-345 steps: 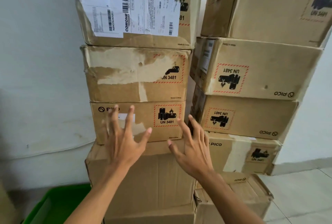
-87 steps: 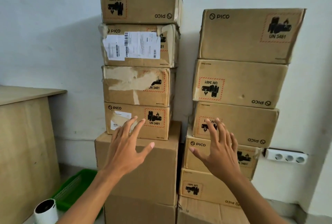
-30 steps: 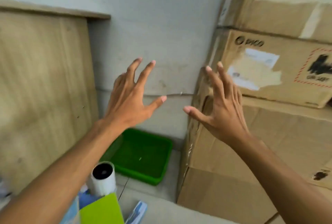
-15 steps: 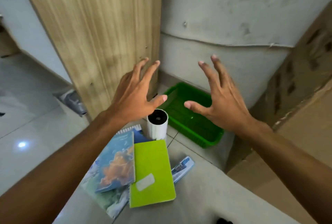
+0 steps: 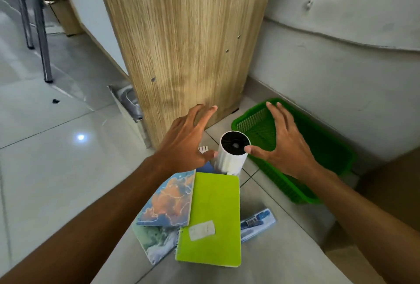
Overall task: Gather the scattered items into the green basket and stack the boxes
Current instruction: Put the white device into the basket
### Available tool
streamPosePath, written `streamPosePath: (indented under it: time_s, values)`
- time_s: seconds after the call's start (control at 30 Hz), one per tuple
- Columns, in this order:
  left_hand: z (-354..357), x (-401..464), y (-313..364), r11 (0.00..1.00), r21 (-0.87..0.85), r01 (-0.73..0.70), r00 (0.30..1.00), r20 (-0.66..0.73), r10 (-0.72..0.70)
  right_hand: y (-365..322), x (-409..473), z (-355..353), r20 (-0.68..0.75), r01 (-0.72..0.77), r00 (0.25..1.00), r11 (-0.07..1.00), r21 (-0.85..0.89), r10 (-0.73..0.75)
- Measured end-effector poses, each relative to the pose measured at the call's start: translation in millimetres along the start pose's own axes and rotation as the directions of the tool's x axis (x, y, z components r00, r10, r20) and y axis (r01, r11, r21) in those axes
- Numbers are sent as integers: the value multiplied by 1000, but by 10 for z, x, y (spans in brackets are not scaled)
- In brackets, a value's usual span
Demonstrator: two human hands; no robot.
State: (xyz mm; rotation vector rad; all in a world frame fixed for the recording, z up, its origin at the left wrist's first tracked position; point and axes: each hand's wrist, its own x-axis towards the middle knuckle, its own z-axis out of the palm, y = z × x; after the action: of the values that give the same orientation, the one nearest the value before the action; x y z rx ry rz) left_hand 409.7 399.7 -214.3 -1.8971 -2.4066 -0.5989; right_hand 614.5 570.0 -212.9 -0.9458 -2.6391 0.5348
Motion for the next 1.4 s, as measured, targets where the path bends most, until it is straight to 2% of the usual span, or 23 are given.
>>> streamPosePath:
  time_s: [0.2,0.33,0.43,0.6,0.77,0.9,1.03,1.2,1.4]
  values:
    - [205,273,26,998,44,54,990,124,-59,153,91,251,128,-27,992,994,107,14]
    - [273,340,-5,998,45,54,986,156,-61,196,87,404,177,-4,984,991,133,-20]
    - [323,358,-87,998,-43,41,979,200,-31,249,112,544,196,13,980,995,103,-33]
    - [497,326,-326,992,-129,-3,950,310,43,243,165,755,211,27,975,978,208,-72]
    - [633,353,-557,976,-217,2,934,349,76,125,153,930,209,-66,978,960,274,8]
    - [734,378,-702,972,-234,15,936,345,69,60,138,1051,109,-140,988,937,319,110]
    - [830,407,-721,958,-286,19,951,300,71,-26,89,947,52,-129,992,934,334,118]
    - [747,555,-642,937,-349,-11,977,195,84,-129,207,430,-119,-75,985,925,373,127]
    - [653,943,-460,936,-340,-95,987,92,133,109,621,-114,-281,-87,933,897,433,227]
